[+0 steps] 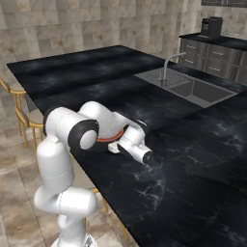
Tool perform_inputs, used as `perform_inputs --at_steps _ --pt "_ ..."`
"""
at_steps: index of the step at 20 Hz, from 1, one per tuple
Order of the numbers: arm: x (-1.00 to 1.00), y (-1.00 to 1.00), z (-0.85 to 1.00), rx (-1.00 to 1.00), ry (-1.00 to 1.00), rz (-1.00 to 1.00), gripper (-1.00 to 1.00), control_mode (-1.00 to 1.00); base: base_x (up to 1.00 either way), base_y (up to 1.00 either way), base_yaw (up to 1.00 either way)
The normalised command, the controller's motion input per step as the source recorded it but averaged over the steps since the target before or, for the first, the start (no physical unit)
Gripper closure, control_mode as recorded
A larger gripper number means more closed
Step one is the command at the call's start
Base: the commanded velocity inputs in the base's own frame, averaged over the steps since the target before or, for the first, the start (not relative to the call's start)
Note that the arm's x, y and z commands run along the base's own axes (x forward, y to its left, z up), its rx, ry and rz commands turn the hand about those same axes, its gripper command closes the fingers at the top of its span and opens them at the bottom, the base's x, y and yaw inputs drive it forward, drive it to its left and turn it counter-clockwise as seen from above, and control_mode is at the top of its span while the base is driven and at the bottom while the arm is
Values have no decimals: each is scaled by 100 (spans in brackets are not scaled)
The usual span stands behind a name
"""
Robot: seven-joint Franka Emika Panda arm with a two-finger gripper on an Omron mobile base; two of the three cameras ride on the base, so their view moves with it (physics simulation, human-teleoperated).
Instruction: Retrieve the shaker from the cabinet and place it next the steak on a plate on the dining table.
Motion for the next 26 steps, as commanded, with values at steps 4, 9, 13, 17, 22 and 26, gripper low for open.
perform_inputs --at_steps 4,9,13,17,22,26 --pt "28 0 -17 0 0 0 -100 -100 0 0 0" --pt "3 0 -19 0 0 0 -100 -100 0 0 0" --pt "1 0 -12 0 0 0 -100 -100 0 0 0" --pt "0 0 -1 0 0 0 -100 -100 0 0 0" --pt "-1 0 19 0 -4 0 -100 -100 0 0 0" --pt "-18 0 40 0 -10 0 -100 -100 0 0 0"
